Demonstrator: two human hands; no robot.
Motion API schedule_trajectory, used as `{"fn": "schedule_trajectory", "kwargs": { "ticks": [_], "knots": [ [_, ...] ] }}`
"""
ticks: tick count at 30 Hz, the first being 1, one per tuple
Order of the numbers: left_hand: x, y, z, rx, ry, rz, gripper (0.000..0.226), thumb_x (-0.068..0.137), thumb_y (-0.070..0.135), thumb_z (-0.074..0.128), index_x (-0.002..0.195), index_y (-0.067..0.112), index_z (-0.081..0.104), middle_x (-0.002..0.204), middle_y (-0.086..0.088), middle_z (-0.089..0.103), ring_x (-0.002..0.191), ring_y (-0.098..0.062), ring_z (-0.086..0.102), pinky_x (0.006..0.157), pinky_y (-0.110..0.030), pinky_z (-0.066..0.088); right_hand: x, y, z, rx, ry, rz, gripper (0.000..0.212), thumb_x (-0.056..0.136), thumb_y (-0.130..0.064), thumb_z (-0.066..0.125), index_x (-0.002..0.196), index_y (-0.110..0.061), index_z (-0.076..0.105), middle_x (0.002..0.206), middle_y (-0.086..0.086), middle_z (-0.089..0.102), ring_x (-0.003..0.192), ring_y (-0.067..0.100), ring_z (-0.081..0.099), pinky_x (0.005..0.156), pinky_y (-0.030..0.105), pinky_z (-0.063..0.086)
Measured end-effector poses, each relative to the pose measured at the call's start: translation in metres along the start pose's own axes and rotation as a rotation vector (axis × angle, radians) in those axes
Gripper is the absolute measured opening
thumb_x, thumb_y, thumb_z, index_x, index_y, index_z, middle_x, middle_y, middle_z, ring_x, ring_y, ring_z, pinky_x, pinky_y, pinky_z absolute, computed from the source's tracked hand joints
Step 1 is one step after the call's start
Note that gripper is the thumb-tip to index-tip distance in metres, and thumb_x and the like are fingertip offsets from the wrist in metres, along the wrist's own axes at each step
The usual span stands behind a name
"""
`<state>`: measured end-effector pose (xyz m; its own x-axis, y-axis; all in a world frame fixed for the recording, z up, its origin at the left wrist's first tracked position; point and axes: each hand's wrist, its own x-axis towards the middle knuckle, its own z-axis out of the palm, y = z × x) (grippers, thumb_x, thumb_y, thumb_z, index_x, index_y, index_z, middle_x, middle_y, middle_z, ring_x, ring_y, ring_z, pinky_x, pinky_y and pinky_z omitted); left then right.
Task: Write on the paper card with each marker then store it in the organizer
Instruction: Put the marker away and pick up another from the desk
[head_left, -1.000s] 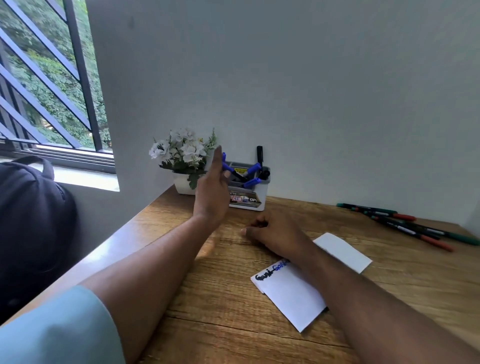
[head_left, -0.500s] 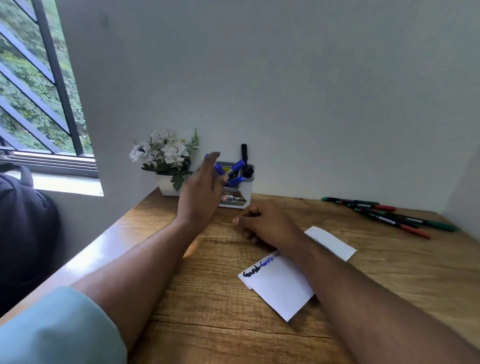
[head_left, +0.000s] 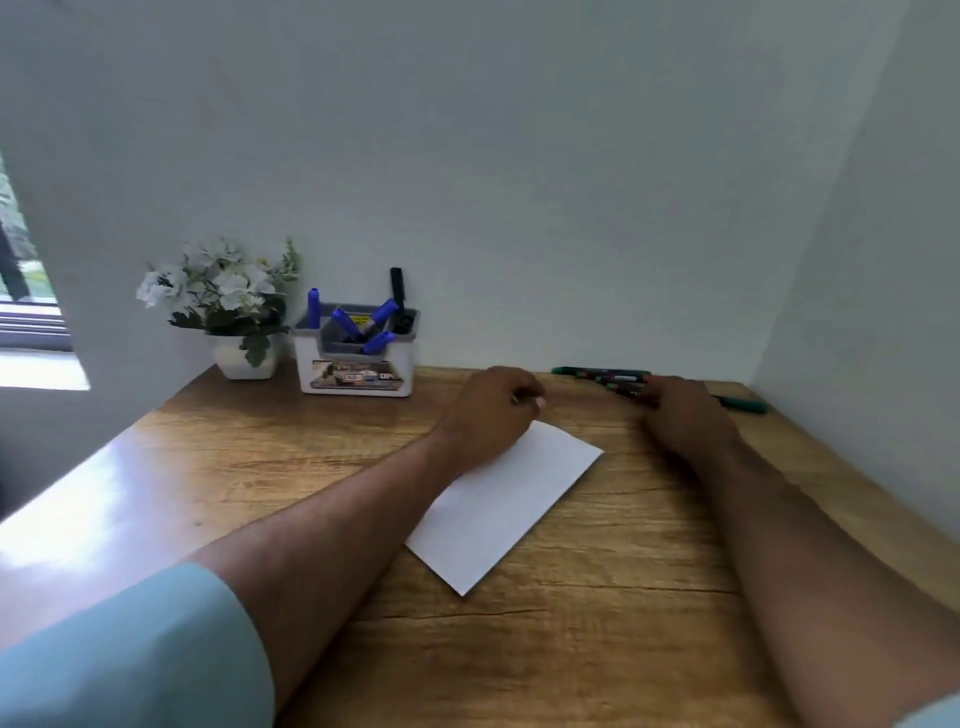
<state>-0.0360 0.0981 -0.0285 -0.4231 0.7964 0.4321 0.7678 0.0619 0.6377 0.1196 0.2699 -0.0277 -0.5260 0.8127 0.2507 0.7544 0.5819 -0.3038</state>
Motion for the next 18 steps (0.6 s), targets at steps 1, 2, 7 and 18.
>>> {"fn": "schedule_trajectory", "kwargs": {
  "ticks": [1,2,7,18],
  "knots": [
    [0.003,0.003,0.004,-0.039,0.001,-0.007,0.02,0.091,0.02,0.061,0.106,0.013,0.072,0.106,0.001,0.07,0.093,-0.005,0.056,0.072,-0.011,0.036,0.002,0.005,0.001,-0.013,0.02,0.023,0.036,0.089,-0.013,0.052,0.123,-0.02,0.062,0.123,0.011,0.063,0.108,0.029,0.06,0.09,0.038,0.049],
    [0.005,0.003,0.007,-0.066,-0.006,-0.012,0.02,0.09,0.019,0.062,0.106,0.013,0.072,0.108,0.0,0.07,0.094,-0.006,0.057,0.075,-0.011,0.037,0.006,0.008,0.003,-0.012,0.033,0.032,0.036,0.089,-0.012,0.05,0.123,-0.02,0.061,0.121,0.011,0.064,0.107,0.029,0.061,0.089,0.039,0.05],
    [0.004,-0.005,0.005,-0.275,0.022,-0.111,0.012,0.089,0.018,0.064,0.097,0.019,0.073,0.093,0.007,0.071,0.088,-0.007,0.063,0.077,-0.02,0.046,0.014,0.01,0.012,-0.038,-0.002,0.047,0.028,0.088,-0.027,0.056,0.114,-0.019,0.062,0.117,0.011,0.062,0.101,0.031,0.063,0.088,0.043,0.052],
    [-0.022,-0.012,-0.024,-0.49,0.108,-0.267,0.013,0.091,0.007,0.061,0.096,0.015,0.071,0.101,-0.017,0.071,0.084,-0.019,0.06,0.084,-0.033,0.054,0.002,-0.005,-0.001,-0.208,-0.012,-0.019,0.026,0.098,-0.027,0.044,0.115,-0.013,0.058,0.119,0.011,0.06,0.104,0.03,0.061,0.082,0.04,0.05]
  ]
}}
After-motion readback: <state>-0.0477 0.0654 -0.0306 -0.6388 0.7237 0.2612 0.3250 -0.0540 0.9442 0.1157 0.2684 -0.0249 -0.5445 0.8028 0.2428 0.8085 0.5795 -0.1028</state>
